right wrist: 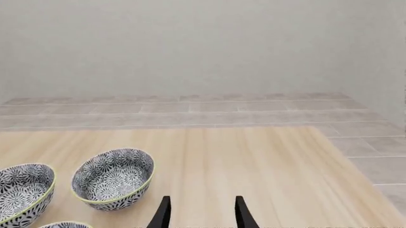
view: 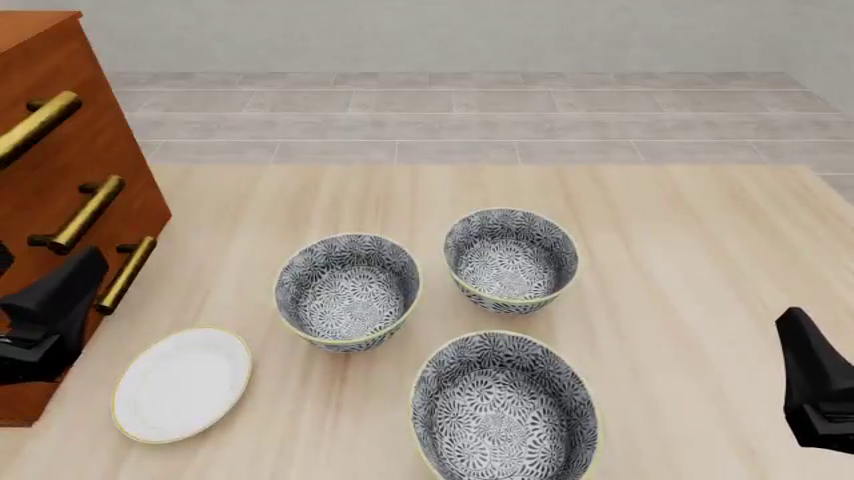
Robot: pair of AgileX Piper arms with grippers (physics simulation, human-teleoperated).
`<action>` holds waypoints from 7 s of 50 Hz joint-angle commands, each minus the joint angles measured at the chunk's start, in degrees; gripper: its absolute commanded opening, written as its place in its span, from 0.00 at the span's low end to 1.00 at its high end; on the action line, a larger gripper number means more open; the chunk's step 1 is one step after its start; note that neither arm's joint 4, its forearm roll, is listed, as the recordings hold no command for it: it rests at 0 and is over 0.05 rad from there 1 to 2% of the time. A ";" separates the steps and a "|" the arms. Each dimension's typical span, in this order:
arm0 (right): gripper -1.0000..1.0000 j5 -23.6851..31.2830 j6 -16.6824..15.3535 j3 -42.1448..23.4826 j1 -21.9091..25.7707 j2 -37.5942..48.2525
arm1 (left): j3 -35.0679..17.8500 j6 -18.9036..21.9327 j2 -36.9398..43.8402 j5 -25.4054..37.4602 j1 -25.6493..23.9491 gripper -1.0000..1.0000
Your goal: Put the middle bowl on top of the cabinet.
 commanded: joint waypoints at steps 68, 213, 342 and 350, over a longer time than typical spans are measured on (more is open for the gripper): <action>1.00 -0.93 -0.11 0.04 0.40 1.22 | -19.47 -13.53 48.83 1.77 -13.95 1.00; 1.00 -1.05 -0.56 0.02 0.63 2.37 | -17.76 -24.14 72.23 -12.29 -14.17 0.00; 1.00 -2.18 -0.68 0.05 0.77 3.01 | -33.52 -28.38 36.50 26.90 -1.30 0.00; 1.00 -2.08 -0.45 0.03 0.82 2.64 | -36.87 -26.97 35.77 31.66 1.60 0.00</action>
